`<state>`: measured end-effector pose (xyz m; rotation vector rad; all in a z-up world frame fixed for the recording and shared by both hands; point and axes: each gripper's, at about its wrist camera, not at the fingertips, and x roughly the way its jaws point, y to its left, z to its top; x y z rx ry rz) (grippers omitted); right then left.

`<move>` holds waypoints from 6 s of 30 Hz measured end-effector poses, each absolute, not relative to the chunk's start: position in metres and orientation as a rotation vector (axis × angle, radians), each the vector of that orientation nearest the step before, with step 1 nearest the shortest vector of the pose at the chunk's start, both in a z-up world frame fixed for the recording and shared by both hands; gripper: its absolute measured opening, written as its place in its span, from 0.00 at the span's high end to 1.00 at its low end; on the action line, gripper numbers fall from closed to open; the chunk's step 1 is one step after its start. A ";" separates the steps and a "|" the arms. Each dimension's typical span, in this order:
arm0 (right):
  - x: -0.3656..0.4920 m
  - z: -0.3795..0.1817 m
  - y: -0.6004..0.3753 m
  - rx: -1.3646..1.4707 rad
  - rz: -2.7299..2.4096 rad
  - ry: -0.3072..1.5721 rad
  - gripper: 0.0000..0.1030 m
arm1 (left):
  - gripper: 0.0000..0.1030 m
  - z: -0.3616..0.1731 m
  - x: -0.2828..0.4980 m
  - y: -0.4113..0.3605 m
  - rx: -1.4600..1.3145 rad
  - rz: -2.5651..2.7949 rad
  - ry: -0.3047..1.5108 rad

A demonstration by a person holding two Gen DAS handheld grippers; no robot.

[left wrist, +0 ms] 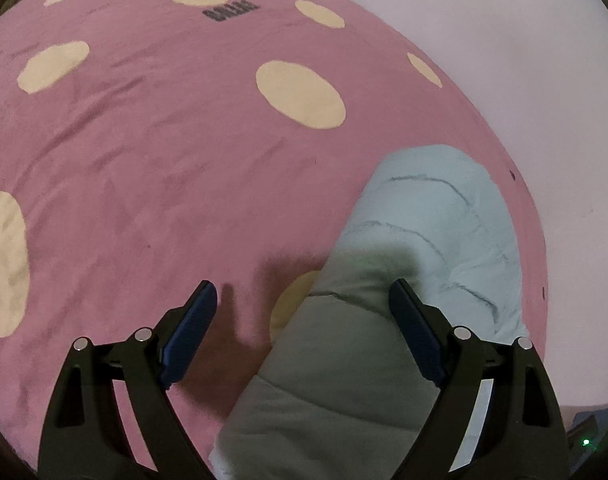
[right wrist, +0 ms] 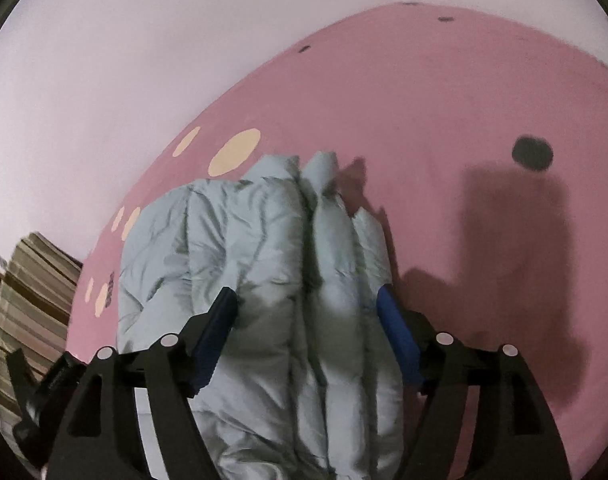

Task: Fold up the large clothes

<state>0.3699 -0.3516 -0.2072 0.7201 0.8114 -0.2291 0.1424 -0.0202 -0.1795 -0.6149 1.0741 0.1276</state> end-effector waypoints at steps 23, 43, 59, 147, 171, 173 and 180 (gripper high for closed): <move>0.371 -0.240 -0.336 0.770 -0.137 0.836 0.55 | 0.33 -0.211 0.164 -0.037 -0.700 -0.149 1.122; 0.451 -0.195 -0.269 0.745 0.066 0.735 0.79 | 0.66 -0.135 0.193 0.010 -0.640 -0.135 0.943; 0.520 -0.240 -0.235 0.768 0.068 0.812 0.79 | 0.66 -0.178 0.244 0.074 -0.647 -0.024 0.968; 0.311 -0.054 -0.154 0.067 -0.190 0.554 0.22 | 0.02 -0.003 0.015 0.042 -0.072 0.127 0.621; 0.301 -0.052 -0.147 0.075 -0.182 0.535 0.22 | 0.02 -0.001 0.004 0.035 -0.044 0.122 0.625; 0.301 -0.052 -0.147 0.077 -0.178 0.536 0.22 | 0.02 -0.002 0.004 0.035 -0.043 0.121 0.626; 0.301 -0.053 -0.147 0.078 -0.178 0.537 0.22 | 0.02 -0.003 0.005 0.032 -0.046 0.116 0.629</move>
